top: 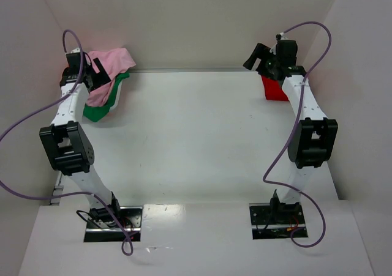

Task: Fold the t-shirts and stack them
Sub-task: Grab crumpled tshirt from bin with the left arm, then move the tshirt to the center of the board, then flatten out the tshirt

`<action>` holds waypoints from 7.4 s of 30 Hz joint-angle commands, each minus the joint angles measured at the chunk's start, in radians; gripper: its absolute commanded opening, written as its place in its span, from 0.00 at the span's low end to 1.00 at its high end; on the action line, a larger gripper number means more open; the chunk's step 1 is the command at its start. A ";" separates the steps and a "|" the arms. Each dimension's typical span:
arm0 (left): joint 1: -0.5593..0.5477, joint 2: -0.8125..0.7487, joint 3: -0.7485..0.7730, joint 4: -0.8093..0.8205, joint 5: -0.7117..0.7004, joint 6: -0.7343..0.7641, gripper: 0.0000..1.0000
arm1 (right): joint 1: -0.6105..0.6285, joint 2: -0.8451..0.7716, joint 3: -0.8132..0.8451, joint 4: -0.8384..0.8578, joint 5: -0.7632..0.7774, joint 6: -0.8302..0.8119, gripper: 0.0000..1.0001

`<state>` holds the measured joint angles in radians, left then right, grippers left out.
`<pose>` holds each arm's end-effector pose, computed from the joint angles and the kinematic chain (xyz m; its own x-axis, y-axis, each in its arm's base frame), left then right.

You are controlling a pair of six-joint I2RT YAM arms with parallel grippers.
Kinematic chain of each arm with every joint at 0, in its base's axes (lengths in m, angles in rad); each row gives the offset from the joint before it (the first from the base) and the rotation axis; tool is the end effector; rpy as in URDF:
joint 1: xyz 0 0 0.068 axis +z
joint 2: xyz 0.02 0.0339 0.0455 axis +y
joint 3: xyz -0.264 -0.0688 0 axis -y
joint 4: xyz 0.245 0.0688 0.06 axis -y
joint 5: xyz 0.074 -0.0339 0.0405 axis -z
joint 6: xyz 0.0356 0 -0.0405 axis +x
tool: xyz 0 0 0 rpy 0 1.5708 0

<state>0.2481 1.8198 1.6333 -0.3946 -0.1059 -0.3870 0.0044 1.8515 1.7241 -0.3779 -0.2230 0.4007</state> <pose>0.4143 0.1088 0.3228 -0.3683 -0.4805 -0.7959 -0.5063 0.8217 -0.2617 0.4389 0.0098 0.3429 -0.5229 0.3781 -0.7640 0.0067 0.8980 0.4399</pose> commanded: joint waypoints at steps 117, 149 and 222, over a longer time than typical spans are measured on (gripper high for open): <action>-0.693 -0.016 0.471 -0.201 0.426 0.036 0.00 | 0.318 -0.308 -0.526 0.487 -0.297 -0.020 0.97; -0.621 0.061 -0.134 0.321 0.528 -0.024 1.00 | 0.247 -0.275 0.213 0.065 -0.012 -0.100 0.00; -0.724 0.607 0.255 0.507 0.772 0.301 0.95 | 0.217 -0.291 0.236 -0.072 -0.150 -0.031 0.00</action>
<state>-0.4583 2.4084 1.8469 0.0883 0.5873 -0.1329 0.2264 1.5867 1.8938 -0.4671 -0.3553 0.3614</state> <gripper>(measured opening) 0.955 0.010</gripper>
